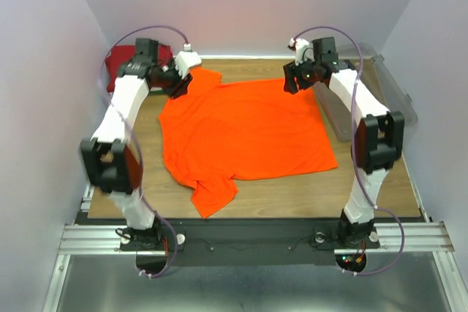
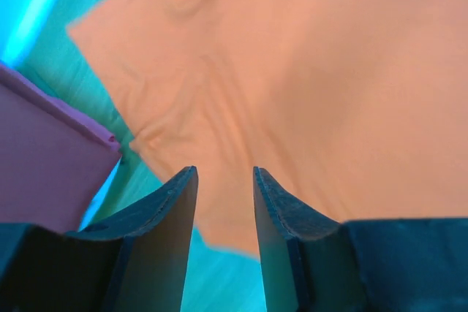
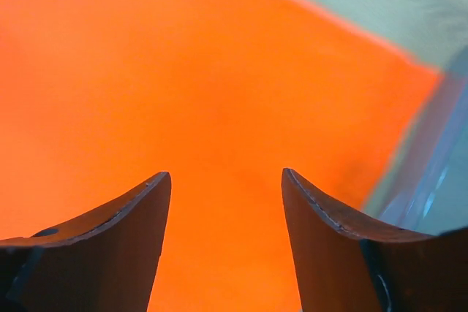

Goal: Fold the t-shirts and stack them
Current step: Move the tshirt to the center of the board

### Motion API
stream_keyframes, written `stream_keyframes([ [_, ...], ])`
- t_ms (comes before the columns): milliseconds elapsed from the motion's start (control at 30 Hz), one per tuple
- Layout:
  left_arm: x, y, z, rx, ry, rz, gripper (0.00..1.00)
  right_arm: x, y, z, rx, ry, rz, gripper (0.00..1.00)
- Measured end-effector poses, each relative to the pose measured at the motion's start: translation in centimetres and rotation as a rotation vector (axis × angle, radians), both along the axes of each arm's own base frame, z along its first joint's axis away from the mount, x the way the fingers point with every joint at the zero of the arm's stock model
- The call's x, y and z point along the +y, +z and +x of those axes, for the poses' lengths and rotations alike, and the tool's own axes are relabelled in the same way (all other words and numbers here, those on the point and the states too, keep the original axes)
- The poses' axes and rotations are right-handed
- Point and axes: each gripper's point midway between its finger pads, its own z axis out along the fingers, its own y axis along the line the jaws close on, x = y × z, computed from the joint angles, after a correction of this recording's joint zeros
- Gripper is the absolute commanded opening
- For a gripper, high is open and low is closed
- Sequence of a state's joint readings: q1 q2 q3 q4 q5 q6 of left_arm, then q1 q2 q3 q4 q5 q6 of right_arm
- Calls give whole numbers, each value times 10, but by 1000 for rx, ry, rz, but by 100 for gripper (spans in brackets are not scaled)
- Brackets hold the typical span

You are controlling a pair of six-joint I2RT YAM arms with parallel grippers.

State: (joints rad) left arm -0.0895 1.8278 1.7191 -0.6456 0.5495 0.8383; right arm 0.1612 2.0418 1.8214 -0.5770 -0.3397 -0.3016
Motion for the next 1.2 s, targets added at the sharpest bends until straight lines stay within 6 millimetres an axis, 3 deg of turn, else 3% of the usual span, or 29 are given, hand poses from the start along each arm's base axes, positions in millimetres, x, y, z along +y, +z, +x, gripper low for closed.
stream_keyframes([
  [33, -2, 13, -16, -24, -42, 6, 47, 7, 9, -11, -2, 26, 22, 64],
  [100, -16, 38, -75, -60, -175, 21, 51, 28, 31, -52, 16, 106, 82, 61],
  [167, -32, 29, -125, -27, -288, 40, 54, 45, 32, -80, 53, 172, 120, 59],
  [233, -57, 6, -178, 37, -412, 50, 55, 65, 19, -105, 120, 231, 146, 57],
  [300, -79, -45, -237, 169, -538, 88, 55, 83, -7, -124, 216, 275, 157, 57],
  [433, -80, -100, -294, 335, -608, 181, 55, 94, -61, -140, 367, 288, 127, 51],
  [533, -82, -111, -298, 337, -599, 202, 54, 80, -85, -133, 395, 229, 68, 48],
  [633, -87, -117, -294, 312, -584, 210, 54, 62, -92, -110, 335, 145, 7, 47],
  [733, -91, -121, -291, 306, -571, 210, 54, 42, -90, -87, 288, 63, -23, 47],
  [833, -95, -125, -290, 303, -574, 217, 55, 22, -81, -51, 211, -15, -48, 46],
  [933, -100, -128, -297, 310, -606, 230, 57, 13, -72, -32, 166, -48, -39, 46],
  [1033, -105, -135, -309, 329, -645, 249, 60, 24, -65, -31, 159, -29, -10, 45],
  [1200, -106, -159, -331, 392, -684, 322, 63, 77, -64, -55, 199, 96, 55, 45],
])
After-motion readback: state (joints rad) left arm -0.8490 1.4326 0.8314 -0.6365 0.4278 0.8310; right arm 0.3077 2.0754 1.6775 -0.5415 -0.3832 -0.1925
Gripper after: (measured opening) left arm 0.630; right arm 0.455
